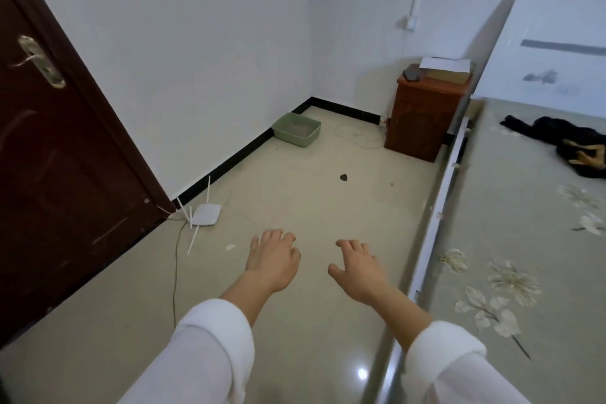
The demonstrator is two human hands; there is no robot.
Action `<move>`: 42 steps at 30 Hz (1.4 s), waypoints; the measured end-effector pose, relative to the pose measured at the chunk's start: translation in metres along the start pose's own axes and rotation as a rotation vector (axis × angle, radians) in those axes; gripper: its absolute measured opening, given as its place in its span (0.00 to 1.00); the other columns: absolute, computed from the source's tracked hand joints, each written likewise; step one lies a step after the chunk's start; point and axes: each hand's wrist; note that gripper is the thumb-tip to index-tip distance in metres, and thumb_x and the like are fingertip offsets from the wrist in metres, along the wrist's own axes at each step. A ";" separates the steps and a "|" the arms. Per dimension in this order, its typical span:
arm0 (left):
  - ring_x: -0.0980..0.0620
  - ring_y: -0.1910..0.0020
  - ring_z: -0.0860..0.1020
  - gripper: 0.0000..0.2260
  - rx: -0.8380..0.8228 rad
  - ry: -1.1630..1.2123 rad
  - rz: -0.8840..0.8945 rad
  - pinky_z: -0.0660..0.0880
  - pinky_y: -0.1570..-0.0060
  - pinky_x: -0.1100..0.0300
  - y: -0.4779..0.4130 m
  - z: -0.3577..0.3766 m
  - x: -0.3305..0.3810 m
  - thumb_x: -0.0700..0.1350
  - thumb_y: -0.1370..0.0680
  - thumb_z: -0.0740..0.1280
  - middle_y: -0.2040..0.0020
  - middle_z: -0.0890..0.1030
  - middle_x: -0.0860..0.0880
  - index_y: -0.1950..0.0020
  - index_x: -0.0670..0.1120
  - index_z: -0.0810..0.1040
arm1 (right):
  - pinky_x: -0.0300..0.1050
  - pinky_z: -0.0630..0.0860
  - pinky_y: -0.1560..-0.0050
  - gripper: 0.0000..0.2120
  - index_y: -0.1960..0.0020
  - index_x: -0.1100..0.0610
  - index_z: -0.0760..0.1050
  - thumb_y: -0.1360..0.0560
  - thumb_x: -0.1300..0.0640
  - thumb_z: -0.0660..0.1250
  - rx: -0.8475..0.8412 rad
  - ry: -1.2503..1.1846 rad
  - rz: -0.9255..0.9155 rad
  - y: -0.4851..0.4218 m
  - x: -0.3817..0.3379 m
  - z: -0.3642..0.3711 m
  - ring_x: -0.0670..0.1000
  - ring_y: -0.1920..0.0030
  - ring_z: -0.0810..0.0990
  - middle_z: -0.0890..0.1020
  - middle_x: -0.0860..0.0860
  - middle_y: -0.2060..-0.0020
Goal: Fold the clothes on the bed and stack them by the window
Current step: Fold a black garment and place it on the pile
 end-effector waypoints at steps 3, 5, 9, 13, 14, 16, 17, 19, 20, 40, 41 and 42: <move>0.47 0.31 0.65 0.18 0.018 -0.034 0.025 0.60 0.32 0.51 -0.054 -0.012 -0.017 0.51 0.19 0.52 0.32 0.70 0.47 0.31 0.49 0.68 | 0.52 0.62 0.32 0.28 0.26 0.54 0.59 0.23 0.45 0.58 0.033 -0.022 0.029 -0.048 -0.015 -0.007 0.55 0.30 0.62 0.66 0.52 0.30; 0.47 0.31 0.64 0.18 0.005 -0.038 0.050 0.60 0.32 0.51 -0.090 -0.018 -0.030 0.51 0.19 0.52 0.32 0.70 0.47 0.30 0.49 0.67 | 0.52 0.62 0.32 0.28 0.26 0.54 0.58 0.22 0.45 0.58 0.052 -0.037 0.062 -0.079 -0.021 -0.011 0.55 0.30 0.62 0.66 0.52 0.29; 0.48 0.28 0.61 0.19 -0.061 -0.061 0.166 0.55 0.29 0.48 -0.154 -0.027 -0.046 0.51 0.18 0.52 0.29 0.66 0.47 0.29 0.49 0.65 | 0.52 0.62 0.31 0.28 0.25 0.55 0.58 0.22 0.45 0.58 0.068 -0.056 0.161 -0.127 -0.027 -0.020 0.55 0.29 0.62 0.65 0.53 0.29; 0.48 0.28 0.61 0.19 -0.118 -0.067 0.247 0.55 0.29 0.46 -0.222 -0.034 -0.036 0.50 0.18 0.51 0.28 0.66 0.47 0.28 0.49 0.65 | 0.51 0.63 0.32 0.28 0.26 0.54 0.58 0.22 0.46 0.58 0.111 -0.075 0.251 -0.162 -0.014 -0.041 0.55 0.30 0.63 0.66 0.52 0.29; 0.48 0.28 0.61 0.19 -0.126 -0.060 0.273 0.55 0.29 0.46 -0.238 -0.035 -0.027 0.50 0.18 0.51 0.28 0.66 0.47 0.28 0.49 0.65 | 0.51 0.63 0.33 0.28 0.26 0.54 0.58 0.22 0.46 0.58 0.126 -0.080 0.280 -0.169 -0.006 -0.047 0.55 0.30 0.63 0.66 0.52 0.29; 0.48 0.28 0.61 0.19 -0.127 -0.038 0.332 0.55 0.29 0.46 -0.272 -0.034 -0.003 0.50 0.18 0.51 0.29 0.66 0.47 0.28 0.49 0.65 | 0.52 0.63 0.33 0.28 0.26 0.54 0.58 0.22 0.46 0.58 0.153 -0.085 0.343 -0.184 0.016 -0.062 0.55 0.30 0.63 0.66 0.52 0.29; 0.48 0.28 0.61 0.19 -0.128 -0.030 0.366 0.55 0.29 0.46 -0.289 -0.032 0.011 0.50 0.18 0.51 0.29 0.66 0.48 0.29 0.49 0.65 | 0.52 0.63 0.32 0.28 0.26 0.54 0.58 0.22 0.46 0.58 0.161 -0.085 0.374 -0.192 0.028 -0.071 0.55 0.30 0.62 0.65 0.52 0.29; 0.48 0.29 0.61 0.19 -0.143 -0.024 0.429 0.55 0.30 0.46 -0.322 -0.030 0.041 0.51 0.18 0.51 0.29 0.66 0.48 0.29 0.50 0.65 | 0.52 0.62 0.31 0.28 0.25 0.54 0.57 0.22 0.46 0.58 0.160 -0.085 0.427 -0.209 0.055 -0.089 0.55 0.29 0.62 0.65 0.53 0.28; 0.48 0.29 0.61 0.19 -0.146 -0.025 0.455 0.55 0.30 0.46 -0.339 -0.029 0.057 0.51 0.18 0.51 0.29 0.67 0.48 0.29 0.49 0.65 | 0.53 0.61 0.31 0.28 0.25 0.54 0.57 0.22 0.46 0.58 0.159 -0.083 0.448 -0.218 0.070 -0.099 0.55 0.29 0.61 0.64 0.53 0.28; 0.49 0.27 0.60 0.18 -0.131 -0.037 0.930 0.51 0.27 0.42 -0.706 -0.046 0.407 0.50 0.17 0.50 0.29 0.66 0.49 0.29 0.49 0.66 | 0.53 0.63 0.32 0.28 0.26 0.54 0.59 0.23 0.47 0.59 0.340 -0.110 0.819 -0.430 0.394 -0.312 0.56 0.30 0.63 0.66 0.53 0.29; 0.49 0.27 0.59 0.18 -0.135 -0.040 0.951 0.51 0.27 0.42 -0.727 -0.045 0.422 0.51 0.17 0.50 0.28 0.66 0.48 0.29 0.49 0.65 | 0.53 0.63 0.32 0.28 0.26 0.54 0.58 0.23 0.46 0.59 0.349 -0.117 0.844 -0.444 0.408 -0.320 0.56 0.29 0.63 0.66 0.54 0.29; 0.49 0.26 0.59 0.18 -0.143 -0.040 0.973 0.50 0.27 0.42 -0.749 -0.044 0.438 0.51 0.17 0.50 0.28 0.65 0.48 0.29 0.49 0.65 | 0.53 0.63 0.32 0.28 0.26 0.54 0.58 0.23 0.46 0.59 0.361 -0.131 0.871 -0.460 0.422 -0.328 0.56 0.29 0.62 0.65 0.54 0.29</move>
Point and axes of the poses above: each hand's wrist, its own y-axis away from the middle knuckle, its own z-axis out of the palm, x = y × z
